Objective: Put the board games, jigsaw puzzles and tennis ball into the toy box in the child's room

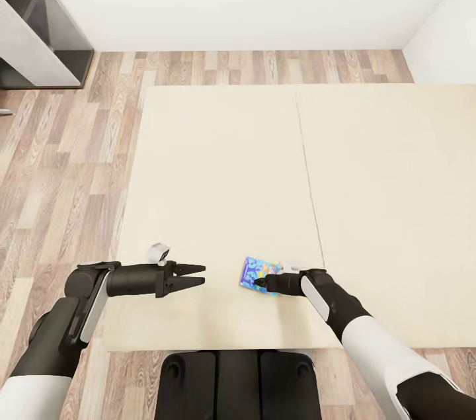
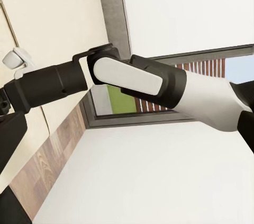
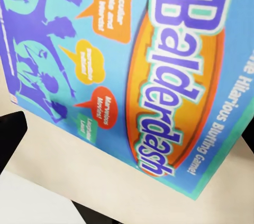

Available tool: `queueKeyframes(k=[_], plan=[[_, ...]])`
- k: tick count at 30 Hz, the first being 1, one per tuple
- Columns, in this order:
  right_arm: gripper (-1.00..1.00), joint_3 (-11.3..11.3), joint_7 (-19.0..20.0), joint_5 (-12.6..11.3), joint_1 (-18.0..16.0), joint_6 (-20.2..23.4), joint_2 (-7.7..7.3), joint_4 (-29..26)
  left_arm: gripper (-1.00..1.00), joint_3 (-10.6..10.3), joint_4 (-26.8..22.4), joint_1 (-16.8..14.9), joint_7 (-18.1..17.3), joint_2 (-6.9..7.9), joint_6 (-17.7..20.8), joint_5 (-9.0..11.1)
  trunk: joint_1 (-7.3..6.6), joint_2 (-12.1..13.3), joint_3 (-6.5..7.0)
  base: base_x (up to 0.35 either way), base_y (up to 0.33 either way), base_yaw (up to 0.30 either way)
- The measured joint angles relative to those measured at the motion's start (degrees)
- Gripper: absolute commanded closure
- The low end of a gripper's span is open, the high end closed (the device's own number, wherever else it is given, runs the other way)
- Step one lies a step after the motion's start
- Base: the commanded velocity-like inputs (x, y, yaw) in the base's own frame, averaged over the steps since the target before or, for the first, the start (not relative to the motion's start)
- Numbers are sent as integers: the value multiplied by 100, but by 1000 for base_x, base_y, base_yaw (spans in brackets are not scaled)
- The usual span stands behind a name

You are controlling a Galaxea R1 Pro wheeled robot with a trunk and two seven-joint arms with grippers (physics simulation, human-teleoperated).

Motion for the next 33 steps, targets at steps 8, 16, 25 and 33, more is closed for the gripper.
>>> queueKeyframes(k=[8,16,25,33], plan=[[-100,0,0,1,0,0,1,0,-100,1,0,0,0,0,0,0,0,0,0,0,0,0],[-100,0,0,2,0,0,1,0,-100,0,0,0,0,0,0,1,0,0,0,0,6,0],[-100,0,0,1,0,0,1,0,-100,1,0,0,-6,0,0,2,0,0,0,0,38,0],[-100,0,0,1,0,0,0,0,-100,2,0,0,-8,0,0,1,0,0,0,0,23,0]])
